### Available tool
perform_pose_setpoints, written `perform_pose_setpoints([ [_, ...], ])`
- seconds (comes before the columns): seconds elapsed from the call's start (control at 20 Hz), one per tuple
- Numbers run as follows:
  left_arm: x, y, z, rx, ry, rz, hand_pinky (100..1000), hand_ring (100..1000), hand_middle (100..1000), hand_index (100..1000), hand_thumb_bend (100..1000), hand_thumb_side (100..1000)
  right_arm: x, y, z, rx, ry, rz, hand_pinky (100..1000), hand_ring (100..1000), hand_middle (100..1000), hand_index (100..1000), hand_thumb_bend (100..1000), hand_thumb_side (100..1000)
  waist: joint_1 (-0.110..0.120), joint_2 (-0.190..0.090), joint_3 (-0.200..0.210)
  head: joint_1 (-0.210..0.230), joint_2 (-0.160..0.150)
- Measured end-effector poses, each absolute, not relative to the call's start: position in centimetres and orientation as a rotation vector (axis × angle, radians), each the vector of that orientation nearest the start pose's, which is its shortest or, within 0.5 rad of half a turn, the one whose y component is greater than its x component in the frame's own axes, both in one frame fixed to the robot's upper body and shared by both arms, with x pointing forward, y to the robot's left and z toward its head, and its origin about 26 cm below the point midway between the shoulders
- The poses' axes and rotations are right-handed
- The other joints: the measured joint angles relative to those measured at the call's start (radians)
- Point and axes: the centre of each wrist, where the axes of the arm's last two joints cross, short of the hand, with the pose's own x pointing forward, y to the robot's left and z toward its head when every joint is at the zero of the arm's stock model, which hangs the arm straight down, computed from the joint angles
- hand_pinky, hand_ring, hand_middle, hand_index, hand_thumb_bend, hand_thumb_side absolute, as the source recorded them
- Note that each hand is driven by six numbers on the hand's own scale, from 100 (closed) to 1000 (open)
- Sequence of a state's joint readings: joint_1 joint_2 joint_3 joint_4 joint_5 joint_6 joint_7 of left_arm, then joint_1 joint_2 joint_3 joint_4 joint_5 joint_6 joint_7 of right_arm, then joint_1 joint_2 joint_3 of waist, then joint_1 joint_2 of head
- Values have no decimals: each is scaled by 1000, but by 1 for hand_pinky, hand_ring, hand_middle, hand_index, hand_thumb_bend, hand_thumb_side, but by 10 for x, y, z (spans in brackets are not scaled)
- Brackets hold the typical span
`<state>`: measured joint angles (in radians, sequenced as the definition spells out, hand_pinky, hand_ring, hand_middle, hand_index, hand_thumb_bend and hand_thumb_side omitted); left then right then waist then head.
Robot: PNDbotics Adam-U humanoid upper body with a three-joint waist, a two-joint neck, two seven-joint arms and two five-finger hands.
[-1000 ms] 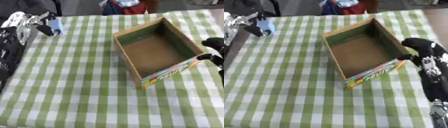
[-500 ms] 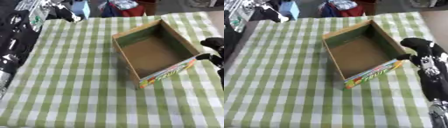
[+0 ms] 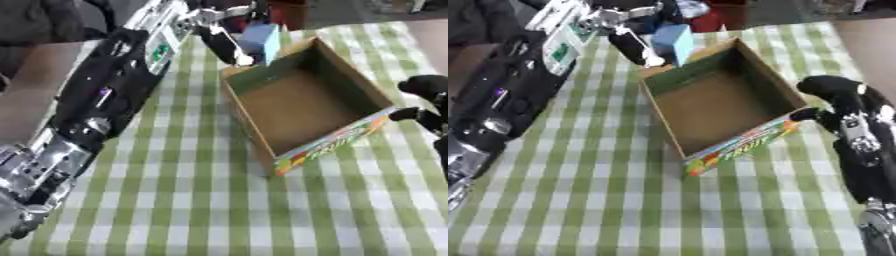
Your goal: Pick up objects on the table and place them in the box.
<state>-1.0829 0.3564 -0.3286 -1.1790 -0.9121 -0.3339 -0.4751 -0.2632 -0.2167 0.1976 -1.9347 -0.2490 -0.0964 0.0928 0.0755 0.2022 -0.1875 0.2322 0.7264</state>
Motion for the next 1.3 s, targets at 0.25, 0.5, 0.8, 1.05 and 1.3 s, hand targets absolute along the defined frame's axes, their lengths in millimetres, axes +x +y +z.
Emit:
perform_pose_setpoints([
  [0.25, 452, 131, 256, -1022, 2174, 2520, 732, 659, 613, 741, 224, 394, 299, -198, 155, 438, -2185, 373, 599, 819, 718, 709, 100, 553, 2, 5, -13, 8, -6],
  [0.5, 454, 119, 230, -941, 2111, 2599, 739, 672, 624, 757, 225, 409, 300, -196, 156, 447, -2187, 379, 599, 819, 717, 708, 100, 554, 2, 8, -22, 12, -7],
  [0.8, 453, 113, 212, -874, 1968, 2700, 759, 709, 675, 862, 389, 480, 300, -196, 156, 448, -2189, 380, 599, 819, 717, 709, 100, 554, 3, 9, -23, 12, -8],
  [1.05, 452, 115, 214, -884, 1906, 2724, 778, 739, 726, 926, 633, 617, 300, -196, 156, 447, -2190, 379, 600, 820, 718, 709, 100, 553, 3, 7, -17, 10, -8],
  [1.3, 445, 128, 236, -951, 1966, 2632, 775, 730, 718, 894, 499, 624, 300, -198, 156, 439, -2193, 368, 599, 820, 718, 709, 100, 552, -4, 2, -4, 1, -8],
])
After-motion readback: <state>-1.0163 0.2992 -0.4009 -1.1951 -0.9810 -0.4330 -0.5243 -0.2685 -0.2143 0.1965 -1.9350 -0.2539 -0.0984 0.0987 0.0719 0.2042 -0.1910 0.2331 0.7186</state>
